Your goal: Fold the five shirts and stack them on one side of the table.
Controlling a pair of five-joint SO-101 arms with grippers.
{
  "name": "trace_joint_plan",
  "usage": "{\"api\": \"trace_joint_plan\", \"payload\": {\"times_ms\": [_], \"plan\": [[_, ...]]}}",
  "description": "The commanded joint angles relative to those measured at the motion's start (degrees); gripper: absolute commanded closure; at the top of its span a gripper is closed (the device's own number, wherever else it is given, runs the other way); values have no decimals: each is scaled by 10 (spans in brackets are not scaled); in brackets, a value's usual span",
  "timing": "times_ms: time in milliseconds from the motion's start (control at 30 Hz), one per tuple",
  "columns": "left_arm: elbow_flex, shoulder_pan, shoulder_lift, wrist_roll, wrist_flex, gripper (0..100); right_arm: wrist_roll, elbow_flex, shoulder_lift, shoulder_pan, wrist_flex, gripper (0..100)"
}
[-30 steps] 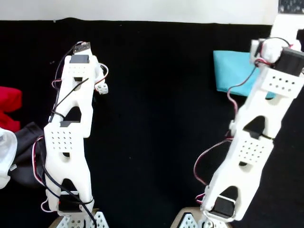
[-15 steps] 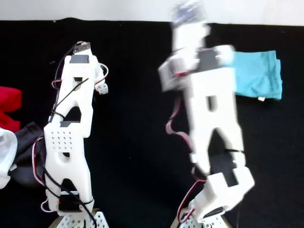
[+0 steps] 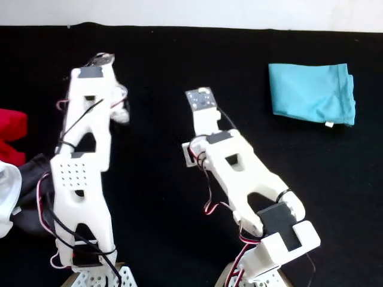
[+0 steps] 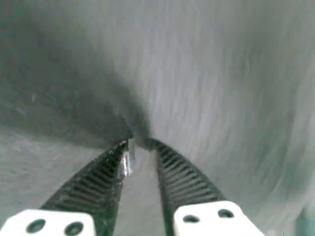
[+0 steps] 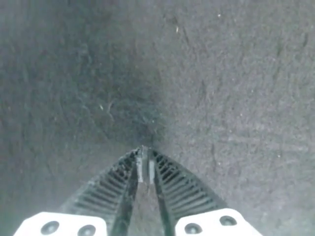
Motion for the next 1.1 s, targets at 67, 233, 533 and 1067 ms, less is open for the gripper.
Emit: {"api": "trace_joint_plan", "payload": {"times_ms": [67,233,533,1067], "plan": [[-76,-103,-37,-40,124,992,-11,32,-2,-4,-68,991],[-49,-234,-133,-56,124,992,-11,35,12,-3,-88,991],[-38,-336,-281,-142,123,877,-9,35,15,-3,-90,991],[-40,-440,-244,-338,-53,808,-8,36,15,-4,-90,991]]}}
